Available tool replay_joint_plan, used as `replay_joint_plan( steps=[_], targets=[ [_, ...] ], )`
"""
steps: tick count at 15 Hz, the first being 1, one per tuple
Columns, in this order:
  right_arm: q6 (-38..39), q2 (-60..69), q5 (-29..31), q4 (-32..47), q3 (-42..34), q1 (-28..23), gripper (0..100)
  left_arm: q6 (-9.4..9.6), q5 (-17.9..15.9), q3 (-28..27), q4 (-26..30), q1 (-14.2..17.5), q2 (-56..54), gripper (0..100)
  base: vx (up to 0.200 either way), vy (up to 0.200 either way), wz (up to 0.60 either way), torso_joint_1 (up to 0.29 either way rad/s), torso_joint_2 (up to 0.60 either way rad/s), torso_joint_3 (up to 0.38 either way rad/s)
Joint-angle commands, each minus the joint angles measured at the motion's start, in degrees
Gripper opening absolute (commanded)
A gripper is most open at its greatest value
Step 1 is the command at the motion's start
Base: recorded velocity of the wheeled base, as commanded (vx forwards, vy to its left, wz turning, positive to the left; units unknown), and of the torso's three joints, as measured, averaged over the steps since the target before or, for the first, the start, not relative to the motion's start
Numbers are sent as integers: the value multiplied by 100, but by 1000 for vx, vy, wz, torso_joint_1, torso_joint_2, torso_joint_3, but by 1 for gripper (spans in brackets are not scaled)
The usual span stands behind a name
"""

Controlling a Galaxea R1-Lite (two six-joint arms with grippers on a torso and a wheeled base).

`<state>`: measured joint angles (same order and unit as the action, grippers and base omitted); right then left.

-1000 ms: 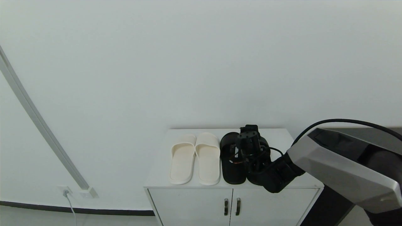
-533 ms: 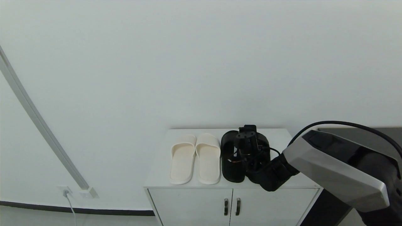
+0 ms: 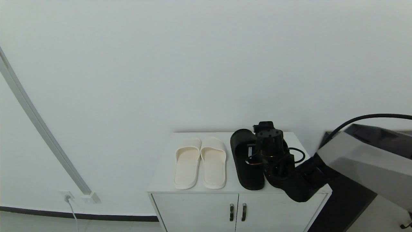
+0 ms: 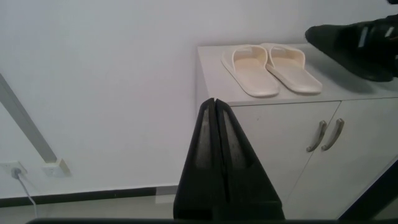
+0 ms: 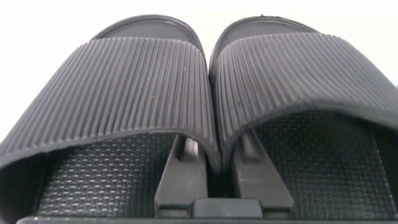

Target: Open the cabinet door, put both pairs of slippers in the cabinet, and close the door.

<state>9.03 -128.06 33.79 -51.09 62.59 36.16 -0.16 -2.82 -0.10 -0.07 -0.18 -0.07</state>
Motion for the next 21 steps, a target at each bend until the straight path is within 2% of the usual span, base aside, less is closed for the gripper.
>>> replay_joint_plan(
  steps=[1,3,5,10,15,21],
  targets=[
    [-191,1837,-883,-287,-1618,251,0,-2,0,1,-1,9,7,0,0,0,0,0,0,0],
    [-200,2839,-1832,-270,-2664,524,0,-2,0,1,-1,1,7,0,0,0,0,0,0,0],
    [-209,3569,-2456,-200,-3446,805,0,-2,0,1,-1,1,7,0,0,0,0,0,0,0],
    [-200,3929,-3036,-50,-3886,1016,0,-19,0,1,-1,1,7,0,0,0,0,0,0,0],
    [-200,3912,-3089,-59,-4105,1130,0,-28,0,1,-1,1,7,0,0,0,0,0,0,0],
    [-200,3868,-3098,-59,-4167,1148,0,-19,0,1,-1,1,7,0,-200,0,0,-1,1,2]
  ],
)
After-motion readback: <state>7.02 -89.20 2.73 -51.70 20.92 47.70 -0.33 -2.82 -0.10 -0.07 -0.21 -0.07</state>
